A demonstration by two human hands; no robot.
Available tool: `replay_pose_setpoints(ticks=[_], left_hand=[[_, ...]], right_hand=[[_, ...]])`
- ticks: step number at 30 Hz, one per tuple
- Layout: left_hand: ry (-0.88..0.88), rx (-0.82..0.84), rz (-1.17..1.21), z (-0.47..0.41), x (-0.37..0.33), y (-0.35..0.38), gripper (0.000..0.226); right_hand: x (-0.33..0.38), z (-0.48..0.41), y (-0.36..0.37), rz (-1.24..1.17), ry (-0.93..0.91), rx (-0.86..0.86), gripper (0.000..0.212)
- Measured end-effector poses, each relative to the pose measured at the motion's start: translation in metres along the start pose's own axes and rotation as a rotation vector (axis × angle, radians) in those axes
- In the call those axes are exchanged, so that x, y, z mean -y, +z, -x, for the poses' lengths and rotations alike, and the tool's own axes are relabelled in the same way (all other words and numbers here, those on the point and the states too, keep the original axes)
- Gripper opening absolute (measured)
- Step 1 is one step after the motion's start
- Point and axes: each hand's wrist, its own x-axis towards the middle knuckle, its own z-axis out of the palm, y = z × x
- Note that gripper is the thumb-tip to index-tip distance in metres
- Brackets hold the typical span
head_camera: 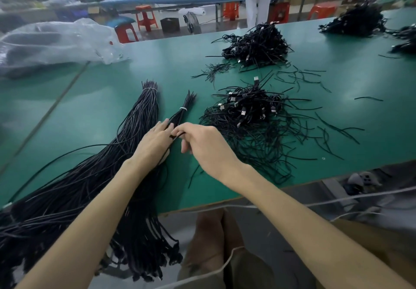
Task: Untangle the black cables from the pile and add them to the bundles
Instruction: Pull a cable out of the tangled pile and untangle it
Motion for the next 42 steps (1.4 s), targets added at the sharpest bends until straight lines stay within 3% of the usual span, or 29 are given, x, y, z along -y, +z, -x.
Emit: replay_pose_setpoints(ticks=[1,5,10,12,15,20,24,28,33,37,38,40,42], left_hand=[[-0.025,0.014,-0.003,-0.001,0.002,-0.001,0.045],[0.054,0.007,0.390,0.013,0.008,-0.017,0.027],[0.097,0.114,0.737,0.044,0.015,-0.048,0.051],[0.112,0.272,0.919,0.053,0.016,-0.056,0.062],[0.178,0.410,1.024,0.063,0.016,-0.061,0.056],[0.171,0.336,1.134,0.061,0.020,-0.061,0.029],[0.157,0.198,1.253,0.058,0.030,-0.058,0.032],[0.116,0.056,1.522,0.052,0.031,-0.052,0.034],[0.141,-0.009,2.067,0.049,0.026,-0.047,0.031],[0.005,-0.117,2.058,0.039,0.003,-0.032,0.030],[-0.017,-0.148,2.029,0.037,-0.003,-0.029,0.029],[-0.027,-0.182,2.023,0.036,-0.013,-0.025,0.032],[-0.006,-0.171,2.058,0.036,-0.020,-0.024,0.035]], right_hand=[[-0.001,-0.003,-0.005,-0.048,0.052,-0.020,0.030],[-0.002,-0.017,-0.026,-0.337,0.214,-0.213,0.030],[-0.002,-0.029,-0.045,-0.548,0.308,-0.393,0.028],[-0.004,-0.030,-0.051,-0.605,0.343,-0.421,0.029],[-0.011,-0.030,-0.056,-0.774,0.454,-0.493,0.027],[-0.036,-0.021,-0.088,-1.126,0.664,-0.812,0.024],[-0.059,-0.003,-0.116,-1.195,0.708,-1.012,0.025],[-0.075,0.014,-0.130,-1.182,0.719,-1.086,0.032],[-0.088,0.029,-0.130,-1.035,0.770,-1.056,0.025],[-0.093,0.035,-0.117,-0.510,0.756,-0.798,0.028],[-0.093,0.034,-0.113,-0.340,0.740,-0.690,0.033],[-0.092,0.034,-0.106,-0.049,0.699,-0.524,0.064],[-0.086,0.032,-0.100,0.272,0.626,-0.482,0.092]])
